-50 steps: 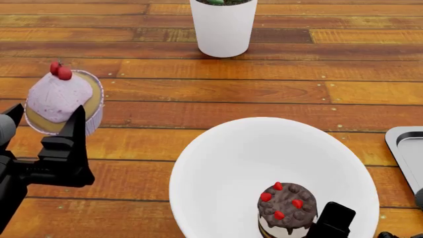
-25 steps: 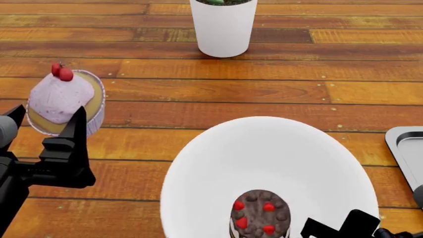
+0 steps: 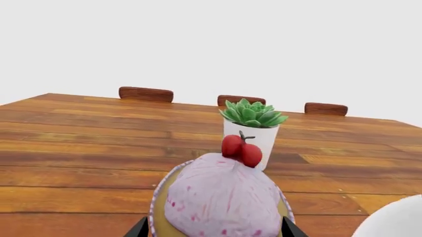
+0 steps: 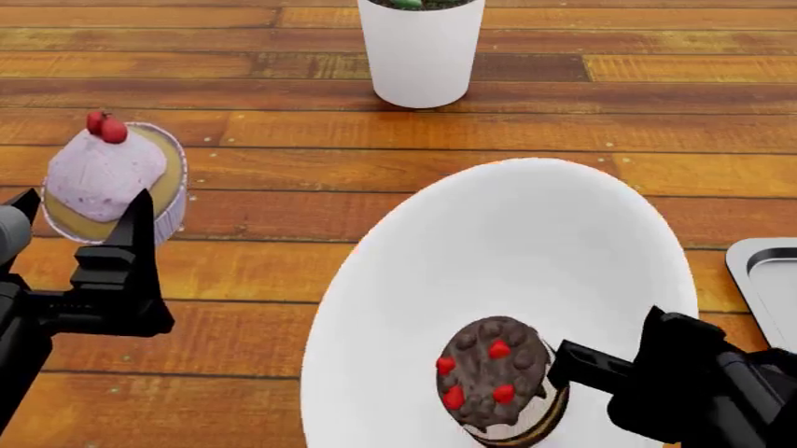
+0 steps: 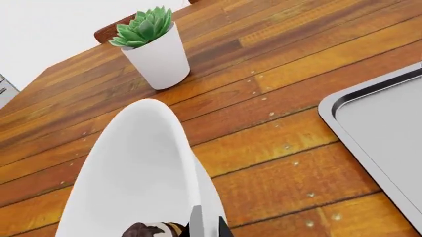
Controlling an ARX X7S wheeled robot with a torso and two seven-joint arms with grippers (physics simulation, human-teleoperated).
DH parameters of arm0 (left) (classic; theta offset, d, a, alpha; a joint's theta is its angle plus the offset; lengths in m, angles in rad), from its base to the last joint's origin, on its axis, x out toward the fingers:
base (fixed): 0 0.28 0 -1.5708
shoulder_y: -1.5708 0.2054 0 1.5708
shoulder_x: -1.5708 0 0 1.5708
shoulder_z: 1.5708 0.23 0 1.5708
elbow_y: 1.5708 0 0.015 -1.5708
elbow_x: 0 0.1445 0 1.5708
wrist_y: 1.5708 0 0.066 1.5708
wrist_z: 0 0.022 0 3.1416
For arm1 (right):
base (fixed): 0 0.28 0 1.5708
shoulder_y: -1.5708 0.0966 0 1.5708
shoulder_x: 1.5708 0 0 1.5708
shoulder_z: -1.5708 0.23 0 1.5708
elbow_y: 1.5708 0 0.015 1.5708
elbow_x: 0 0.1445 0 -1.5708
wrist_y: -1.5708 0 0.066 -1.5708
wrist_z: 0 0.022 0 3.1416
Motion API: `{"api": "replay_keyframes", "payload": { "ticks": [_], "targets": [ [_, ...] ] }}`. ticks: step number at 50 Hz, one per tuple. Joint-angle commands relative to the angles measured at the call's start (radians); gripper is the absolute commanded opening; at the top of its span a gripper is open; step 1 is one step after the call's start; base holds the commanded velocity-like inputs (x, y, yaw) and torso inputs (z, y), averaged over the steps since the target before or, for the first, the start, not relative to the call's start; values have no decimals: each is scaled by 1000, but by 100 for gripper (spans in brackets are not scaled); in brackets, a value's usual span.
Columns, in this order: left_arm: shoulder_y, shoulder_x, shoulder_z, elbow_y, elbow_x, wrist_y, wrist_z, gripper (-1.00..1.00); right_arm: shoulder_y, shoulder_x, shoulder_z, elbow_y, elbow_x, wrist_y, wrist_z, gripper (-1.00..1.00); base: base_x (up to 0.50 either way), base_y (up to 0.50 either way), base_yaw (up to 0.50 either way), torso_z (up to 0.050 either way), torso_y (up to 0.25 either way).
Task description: Pick up the bowl with cake and place it on the tray. Pick up the cupcake and place it on the tray.
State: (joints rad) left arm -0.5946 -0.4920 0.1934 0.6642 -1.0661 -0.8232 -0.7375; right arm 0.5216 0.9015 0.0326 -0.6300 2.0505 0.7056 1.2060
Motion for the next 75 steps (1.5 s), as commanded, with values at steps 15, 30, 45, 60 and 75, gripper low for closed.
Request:
{"api": "replay_keyframes", "payload": {
  "ticks": [15,30,45,60,75],
  "targets": [
    [-14,-8,11,-41,31,44,25,-100,113,-37,3,1,-36,-28,-38,-100,0,-97,0,0,1],
    [-10,-15,20,-50,40,51,38,-100,96,-32,33,-4,-40,-47,-50,-100,0,-500,0,1,1],
    [-9,-21,26,-60,50,60,50,-100,89,-46,32,-2,-61,-58,-56,-100,0,-500,0,0,1],
    [-4,-22,31,-57,49,63,46,-100,72,-46,39,-1,-67,-65,-65,-100,0,-500,0,1,1],
    [-3,-16,39,-56,52,66,42,-100,68,-42,39,6,-66,-65,-79,-100,0,-500,0,0,1]
  ]
}}
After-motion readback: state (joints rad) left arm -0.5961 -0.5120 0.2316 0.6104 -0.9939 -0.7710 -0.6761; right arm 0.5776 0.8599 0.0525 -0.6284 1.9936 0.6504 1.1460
